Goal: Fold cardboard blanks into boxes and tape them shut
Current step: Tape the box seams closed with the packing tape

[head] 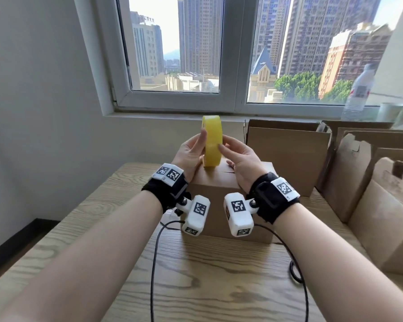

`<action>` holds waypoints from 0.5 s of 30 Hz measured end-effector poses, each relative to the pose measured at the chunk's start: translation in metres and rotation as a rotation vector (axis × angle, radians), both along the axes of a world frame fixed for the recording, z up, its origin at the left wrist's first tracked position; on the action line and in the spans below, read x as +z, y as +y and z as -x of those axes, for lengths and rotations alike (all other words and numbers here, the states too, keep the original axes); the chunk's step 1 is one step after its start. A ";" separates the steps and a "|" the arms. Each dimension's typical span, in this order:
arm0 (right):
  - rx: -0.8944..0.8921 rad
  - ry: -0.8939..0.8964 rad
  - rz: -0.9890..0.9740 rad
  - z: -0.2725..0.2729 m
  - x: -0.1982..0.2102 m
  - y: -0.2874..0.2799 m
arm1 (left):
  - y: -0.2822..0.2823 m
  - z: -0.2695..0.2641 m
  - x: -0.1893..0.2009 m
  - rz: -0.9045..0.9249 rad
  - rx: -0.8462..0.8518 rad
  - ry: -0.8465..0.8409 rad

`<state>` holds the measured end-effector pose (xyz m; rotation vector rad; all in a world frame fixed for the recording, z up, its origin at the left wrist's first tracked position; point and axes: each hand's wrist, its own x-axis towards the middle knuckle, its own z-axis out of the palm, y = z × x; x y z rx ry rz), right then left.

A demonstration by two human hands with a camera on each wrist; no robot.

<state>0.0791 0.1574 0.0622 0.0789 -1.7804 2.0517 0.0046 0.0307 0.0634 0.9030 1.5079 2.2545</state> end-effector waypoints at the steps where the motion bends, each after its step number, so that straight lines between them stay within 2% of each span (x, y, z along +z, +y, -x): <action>1: -0.006 -0.006 0.053 0.000 0.001 0.001 | 0.001 0.000 -0.001 0.025 -0.016 0.014; 6: -0.093 -0.011 0.372 0.003 0.004 0.003 | -0.001 0.009 -0.007 0.103 -0.021 0.032; 11: -0.124 -0.057 0.320 -0.001 0.007 -0.001 | 0.001 0.004 -0.004 0.091 -0.001 -0.007; 13: -0.137 -0.067 0.320 -0.002 0.008 -0.002 | -0.001 0.001 -0.002 0.167 -0.025 0.061; 15: -0.142 -0.069 0.362 -0.003 0.009 -0.001 | -0.001 0.000 -0.004 0.302 0.004 0.200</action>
